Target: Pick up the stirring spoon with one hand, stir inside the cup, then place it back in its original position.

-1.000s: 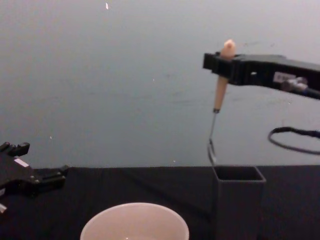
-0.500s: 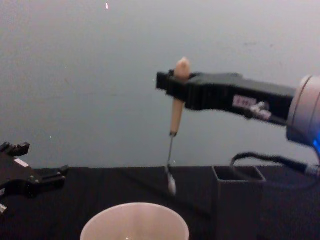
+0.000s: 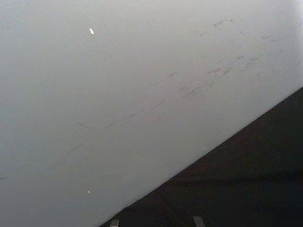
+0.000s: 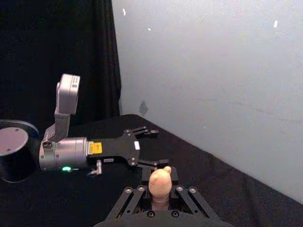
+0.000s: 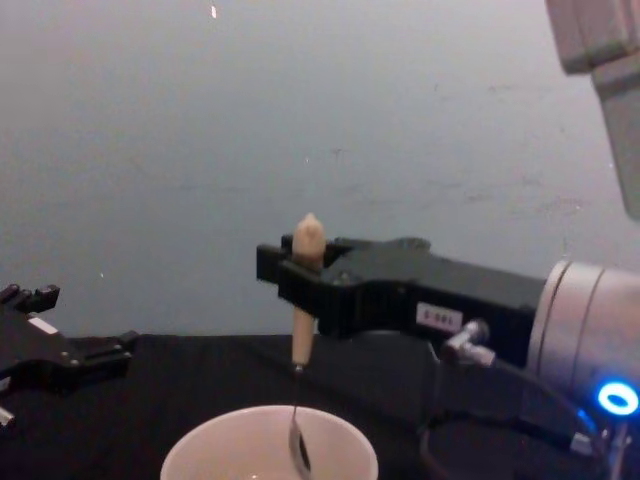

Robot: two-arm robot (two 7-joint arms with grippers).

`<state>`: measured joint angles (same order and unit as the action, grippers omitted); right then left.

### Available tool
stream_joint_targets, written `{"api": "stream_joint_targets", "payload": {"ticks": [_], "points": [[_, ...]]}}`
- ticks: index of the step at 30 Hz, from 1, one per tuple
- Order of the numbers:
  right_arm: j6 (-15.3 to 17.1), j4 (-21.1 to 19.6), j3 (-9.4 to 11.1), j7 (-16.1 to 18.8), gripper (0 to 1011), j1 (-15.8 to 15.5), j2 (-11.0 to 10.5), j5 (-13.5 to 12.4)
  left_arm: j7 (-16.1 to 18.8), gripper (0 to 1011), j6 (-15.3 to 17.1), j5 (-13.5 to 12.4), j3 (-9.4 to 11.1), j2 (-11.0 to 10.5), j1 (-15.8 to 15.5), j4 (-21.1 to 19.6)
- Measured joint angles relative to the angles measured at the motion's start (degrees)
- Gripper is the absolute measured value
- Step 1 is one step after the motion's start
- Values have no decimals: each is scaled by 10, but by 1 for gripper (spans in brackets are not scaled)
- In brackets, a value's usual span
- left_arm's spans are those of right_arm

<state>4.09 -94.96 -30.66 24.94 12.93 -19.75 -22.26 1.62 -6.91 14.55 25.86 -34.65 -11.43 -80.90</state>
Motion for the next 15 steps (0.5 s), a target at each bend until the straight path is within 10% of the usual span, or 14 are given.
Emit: {"api": "stream_joint_targets", "payload": {"ticks": [15], "points": [[-31,65,-17,4,197,7,35,13,0,1001,0,0,0,0,0,0]]}}
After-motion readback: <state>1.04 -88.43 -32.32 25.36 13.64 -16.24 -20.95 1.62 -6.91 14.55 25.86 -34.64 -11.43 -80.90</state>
